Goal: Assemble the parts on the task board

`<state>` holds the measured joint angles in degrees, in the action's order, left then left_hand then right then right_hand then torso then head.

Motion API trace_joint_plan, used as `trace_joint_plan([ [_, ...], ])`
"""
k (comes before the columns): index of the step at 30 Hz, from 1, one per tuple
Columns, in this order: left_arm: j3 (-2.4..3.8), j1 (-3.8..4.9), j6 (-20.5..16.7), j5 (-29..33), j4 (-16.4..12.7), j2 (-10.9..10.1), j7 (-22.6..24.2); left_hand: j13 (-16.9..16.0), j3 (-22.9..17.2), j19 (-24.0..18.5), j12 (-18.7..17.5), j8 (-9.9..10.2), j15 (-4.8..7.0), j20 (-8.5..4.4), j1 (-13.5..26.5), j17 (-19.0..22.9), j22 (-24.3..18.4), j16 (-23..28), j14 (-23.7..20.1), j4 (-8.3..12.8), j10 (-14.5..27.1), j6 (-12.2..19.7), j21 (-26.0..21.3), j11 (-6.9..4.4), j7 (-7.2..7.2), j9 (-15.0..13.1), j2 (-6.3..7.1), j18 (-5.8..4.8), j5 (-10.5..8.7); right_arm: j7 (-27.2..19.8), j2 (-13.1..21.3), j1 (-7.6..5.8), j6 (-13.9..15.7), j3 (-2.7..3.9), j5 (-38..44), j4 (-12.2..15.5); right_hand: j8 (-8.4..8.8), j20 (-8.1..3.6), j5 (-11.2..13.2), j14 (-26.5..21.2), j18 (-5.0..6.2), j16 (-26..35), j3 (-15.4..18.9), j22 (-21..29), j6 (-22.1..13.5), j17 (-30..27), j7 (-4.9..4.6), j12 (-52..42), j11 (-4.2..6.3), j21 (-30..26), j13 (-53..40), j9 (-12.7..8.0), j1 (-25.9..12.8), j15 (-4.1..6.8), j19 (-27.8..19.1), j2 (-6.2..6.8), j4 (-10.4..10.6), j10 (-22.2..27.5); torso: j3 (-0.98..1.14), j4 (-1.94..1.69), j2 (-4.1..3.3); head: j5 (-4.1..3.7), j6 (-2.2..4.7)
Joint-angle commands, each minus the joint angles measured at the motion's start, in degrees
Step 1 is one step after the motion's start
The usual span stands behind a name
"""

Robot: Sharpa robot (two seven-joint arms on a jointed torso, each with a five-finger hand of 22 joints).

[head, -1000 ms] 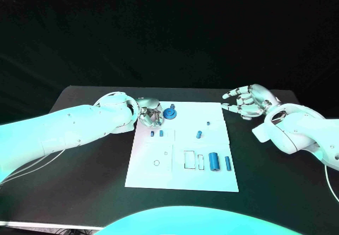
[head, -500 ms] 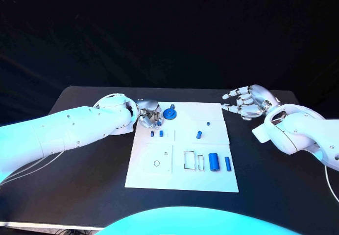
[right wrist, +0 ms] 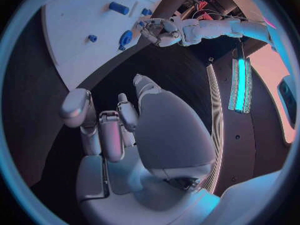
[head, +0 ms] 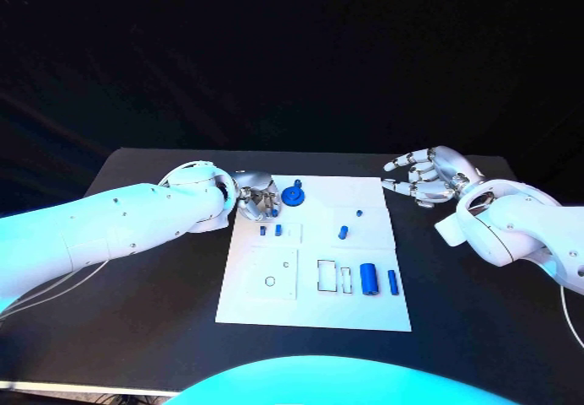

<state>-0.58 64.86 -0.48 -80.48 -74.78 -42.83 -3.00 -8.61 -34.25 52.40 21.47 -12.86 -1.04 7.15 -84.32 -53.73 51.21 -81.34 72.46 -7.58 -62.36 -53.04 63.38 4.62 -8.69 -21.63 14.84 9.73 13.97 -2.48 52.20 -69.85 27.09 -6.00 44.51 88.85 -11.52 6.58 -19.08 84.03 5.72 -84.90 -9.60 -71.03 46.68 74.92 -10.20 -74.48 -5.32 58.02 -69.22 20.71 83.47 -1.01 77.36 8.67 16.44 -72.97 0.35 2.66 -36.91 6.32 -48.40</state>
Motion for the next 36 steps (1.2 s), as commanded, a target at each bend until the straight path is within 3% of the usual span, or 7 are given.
trace_joint_plan([
  [1,0.01,-0.02,0.2,0.3,0.1,-0.1,0.2,-0.1,-0.3,-0.4,-0.6,1.2,-0.24,0.13,0.8,0.2,-0.1,-0.2,-0.1,0.2,-0.2,1.3,-0.3,0.15,0.09,0.5,0.27,0.21,-0.17,0.5,0.0,0.05,-1.5,0.01,0.9,-0.1,-0.32,-0.03,0.1,2.8,0.93,0.8,-0.4,1.0,-0.9,3.2,-0.12,3.1,0.0,-1.9,3.7,-0.2,-0.2,0.19,-1.1,0.72,0.0,3.7,0.0,-0.01,0.04,0.02,0.12],
  [5,0.01,-0.02,0.3,0.3,0.4,-0.4,0.0,-0.2,-0.3,-0.4,-1.6,3.1,-0.26,0.15,1.0,0.6,-0.3,-0.1,-0.2,0.3,-0.4,3.7,-0.7,0.2,0.6,1.7,0.66,0.24,-0.19,1.3,0.0,0.05,-2.1,0.01,1.8,-0.4,-0.81,0.03,0.8,1.0,2.2,4.5,-1.7,5.8,-2.0,-2.0,-0.17,19.8,0.04,-10.4,22.6,-0.5,-0.4,0.26,-4.3,1.24,0.1,17.8,-0.02,-0.05,0.04,0.0,0.21],
  [14,0.02,-0.03,0.0,0.6,1.0,-0.8,-0.3,-0.3,0.4,-0.4,-2.7,5.2,-0.32,0.19,0.9,1.0,-0.4,-0.1,-0.4,0.4,-0.6,6.6,-1.0,0.28,1.6,3.1,0.6,0.25,-0.14,3.1,0.0,0.07,-4.1,0.01,6.2,-1.0,-2.89,0.66,2.5,-0.4,3.02,9.8,-3.8,10.7,-2.5,-8.2,-1.24,41.6,-1.43,-18.9,42.1,-0.8,-1.8,-0.71,-5.0,3.25,0.0,22.2,-0.04,0.0,0.05,0.01,0.43],
  [22,0.35,-0.02,-5.0,4.6,1.9,-1.6,0.4,-0.4,1.2,-0.9,-3.6,6.2,-0.37,0.2,0.1,2.5,-1.1,0.2,-1.1,0.5,-0.5,8.0,-1.6,0.4,1.52,3.9,-0.08,0.44,0.1,5.7,-0.6,0.26,-7.1,0.01,19.0,-1.7,-3.97,-0.04,2.7,1.4,2.12,7.0,-12.7,5.9,2.4,-4.4,-0.67,52.1,-1.21,-12.4,54.1,-1.9,3.6,-0.05,-1.9,5.25,-2.6,15.8,0.01,0.03,0.03,-0.42,0.88],
  [25,0.75,0.0,-8.1,12.8,2.0,-2.6,1.9,-0.6,0.7,-2.6,-4.0,4.0,-0.59,0.33,0.4,5.6,-2.6,1.5,-2.8,0.2,-0.8,3.4,-3.0,0.69,-0.74,3.6,0.03,0.79,-0.1,6.7,-1.4,0.48,-8.4,0.01,26.2,-2.1,-3.9,-0.57,3.1,1.6,1.89,6.8,-16.9,3.9,4.4,-4.1,0.2,54.6,-0.38,-10.1,56.7,-2.4,4.5,0.17,-1.6,6.02,-4.5,13.3,0.04,0.14,0.07,-0.9,1.15],
  [29,1.13,0.04,-9.5,30.8,1.0,-4.6,7.2,-0.7,0.3,-4.4,-4.6,2.1,-1.73,1.25,1.1,21.8,-3.9,9.2,-13.2,-0.1,1.1,0.3,-5.7,2.05,-1.78,3.4,0.51,0.71,-0.06,7.9,-2.7,0.78,-9.8,0.01,34.7,-2.7,-3.47,-0.93,3.8,1.7,1.76,6.6,-19.4,2.6,5.7,-3.9,0.64,57.4,-0.11,-9.1,59.3,-2.9,2.7,0.23,-1.8,7.08,-5.9,11.6,0.11,0.08,0.04,-1.5,1.44],
  [36,1.44,0.07,-5.6,55.7,-3.2,-8.5,16.1,-1.9,2.5,-4.7,-2.6,1.7,-2.15,1.87,2.2,23.9,-5.8,11.8,-15.2,-0.9,2.6,1.4,-8.8,2.4,-2.11,3.6,0.18,0.77,0.11,9.9,-5.8,1.42,-11.4,-0.01,44.3,-4.7,-3.18,-0.91,5.1,1.9,1.68,6.4,-20.0,1.9,6.3,-3.6,0.86,60.1,-0.21,-8.8,61.4,-3.1,0.5,0.12,-1.9,7.81,-6.8,12.0,0.02,-0.08,-0.06,-2.24,1.73],
])
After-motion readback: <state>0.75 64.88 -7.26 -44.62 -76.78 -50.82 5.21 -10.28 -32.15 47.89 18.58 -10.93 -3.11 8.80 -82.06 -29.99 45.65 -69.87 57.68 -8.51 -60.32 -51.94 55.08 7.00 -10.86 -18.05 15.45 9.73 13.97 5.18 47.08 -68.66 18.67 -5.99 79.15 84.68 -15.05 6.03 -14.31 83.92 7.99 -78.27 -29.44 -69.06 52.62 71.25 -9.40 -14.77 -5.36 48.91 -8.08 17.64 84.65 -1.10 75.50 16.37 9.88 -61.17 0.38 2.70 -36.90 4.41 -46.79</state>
